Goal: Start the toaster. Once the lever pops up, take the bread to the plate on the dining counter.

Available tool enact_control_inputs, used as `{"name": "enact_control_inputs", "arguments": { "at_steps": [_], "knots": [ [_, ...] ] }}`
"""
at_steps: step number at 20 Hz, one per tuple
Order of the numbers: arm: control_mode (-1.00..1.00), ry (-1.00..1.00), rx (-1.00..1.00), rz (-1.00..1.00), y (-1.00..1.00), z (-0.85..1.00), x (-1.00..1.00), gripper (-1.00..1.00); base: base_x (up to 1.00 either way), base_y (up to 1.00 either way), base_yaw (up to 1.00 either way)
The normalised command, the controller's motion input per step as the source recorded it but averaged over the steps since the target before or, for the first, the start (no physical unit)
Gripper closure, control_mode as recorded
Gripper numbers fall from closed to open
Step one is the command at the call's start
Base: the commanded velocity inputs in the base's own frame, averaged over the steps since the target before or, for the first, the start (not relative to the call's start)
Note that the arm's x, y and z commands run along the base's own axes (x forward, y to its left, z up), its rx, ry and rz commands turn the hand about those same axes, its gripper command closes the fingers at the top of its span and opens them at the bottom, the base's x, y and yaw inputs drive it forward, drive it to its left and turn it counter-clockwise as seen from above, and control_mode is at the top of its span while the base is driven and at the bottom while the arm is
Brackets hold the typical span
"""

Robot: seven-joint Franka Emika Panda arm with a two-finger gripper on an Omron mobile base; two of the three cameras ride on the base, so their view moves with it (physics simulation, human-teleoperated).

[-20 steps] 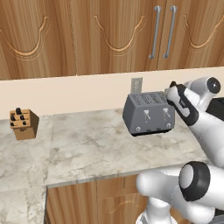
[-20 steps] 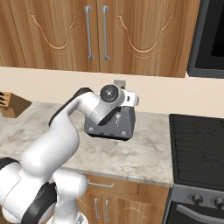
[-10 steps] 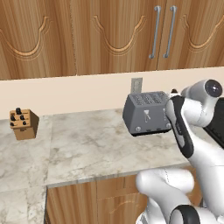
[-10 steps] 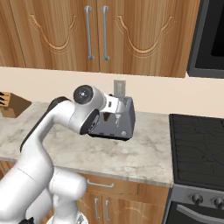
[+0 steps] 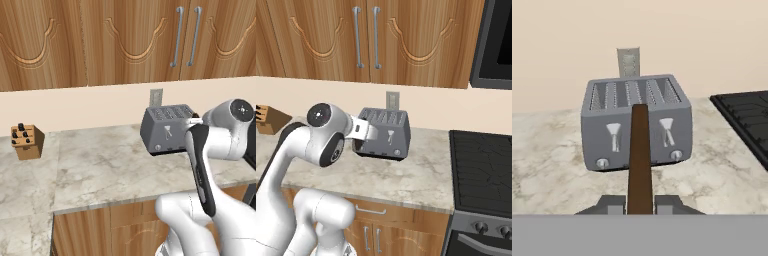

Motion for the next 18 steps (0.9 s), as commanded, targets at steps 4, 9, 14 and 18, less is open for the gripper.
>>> {"name": "enact_control_inputs", "arguments": {
  "at_steps": [4,9,14,18],
  "knots": [
    [-1.0,0.07,0.0,0.0,0.31,0.09,-0.63,1.0,0.0,0.0,0.0],
    [-1.0,0.01,0.0,0.01,0.11,0.06,-0.61,1.0,0.0,0.0,0.0],
    [-1.0,0.0,0.0,0.02,0.03,0.11,-0.5,1.0,0.0,0.0,0.0],
    [-1.0,0.02,0.0,0.0,0.18,0.09,-0.2,1.0,0.0,0.0,0.0]
  ]
}}
